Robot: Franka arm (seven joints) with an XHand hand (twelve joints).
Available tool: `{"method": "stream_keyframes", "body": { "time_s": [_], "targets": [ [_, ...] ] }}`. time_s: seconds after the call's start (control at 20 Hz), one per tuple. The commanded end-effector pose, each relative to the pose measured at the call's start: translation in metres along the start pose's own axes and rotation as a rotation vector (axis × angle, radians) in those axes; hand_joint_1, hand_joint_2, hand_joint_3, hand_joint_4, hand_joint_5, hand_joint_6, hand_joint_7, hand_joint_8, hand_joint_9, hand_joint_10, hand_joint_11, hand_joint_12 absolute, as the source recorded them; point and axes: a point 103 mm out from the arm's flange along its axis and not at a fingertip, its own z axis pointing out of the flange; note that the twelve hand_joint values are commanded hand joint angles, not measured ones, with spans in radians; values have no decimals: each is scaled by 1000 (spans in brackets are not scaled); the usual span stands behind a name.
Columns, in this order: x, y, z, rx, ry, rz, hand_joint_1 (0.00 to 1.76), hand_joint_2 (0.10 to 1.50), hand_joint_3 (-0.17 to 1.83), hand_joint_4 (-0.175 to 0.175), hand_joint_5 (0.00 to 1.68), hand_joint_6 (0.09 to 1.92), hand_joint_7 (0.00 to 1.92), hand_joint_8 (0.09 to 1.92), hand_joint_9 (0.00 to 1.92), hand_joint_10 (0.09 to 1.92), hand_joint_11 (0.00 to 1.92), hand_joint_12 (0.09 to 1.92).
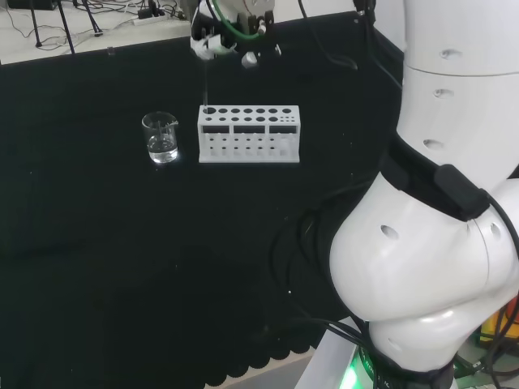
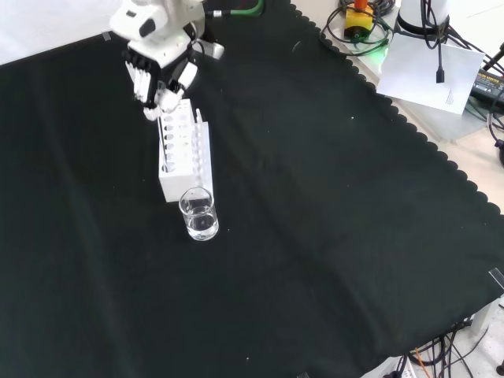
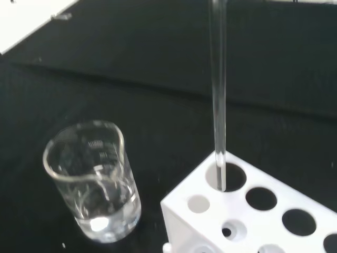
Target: Take the glass rod from the white test tube rack.
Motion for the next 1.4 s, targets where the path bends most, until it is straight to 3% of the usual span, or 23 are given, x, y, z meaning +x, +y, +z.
{"method": "stream_keyframes", "body": {
  "time_s": [0.05, 0.2, 0.35, 0.85, 1.4],
  "targets": [
    [4, -6, -20, 26, 20, 18, 1295, 1155, -157, -175, 1135, 463, 1036, 1246, 1473, 1085, 1523, 897],
    [4, -8, -32, 106, 33, 46, 1296, 1131, -112, -175, 1155, 415, 1039, 1239, 1490, 1063, 1535, 893],
    [7, -13, -44, 147, 48, 62, 1298, 1111, -83, -175, 1167, 387, 1056, 1212, 1515, 1045, 1552, 901],
    [31, -33, -94, 45, 30, 14, 1299, 1100, -66, -175, 1187, 346, 1057, 1211, 1535, 1031, 1569, 914],
    [49, -32, -103, 25, 24, -15, 1300, 1096, -61, -175, 1192, 336, 1060, 1207, 1535, 1032, 1571, 918]
  ]
}}
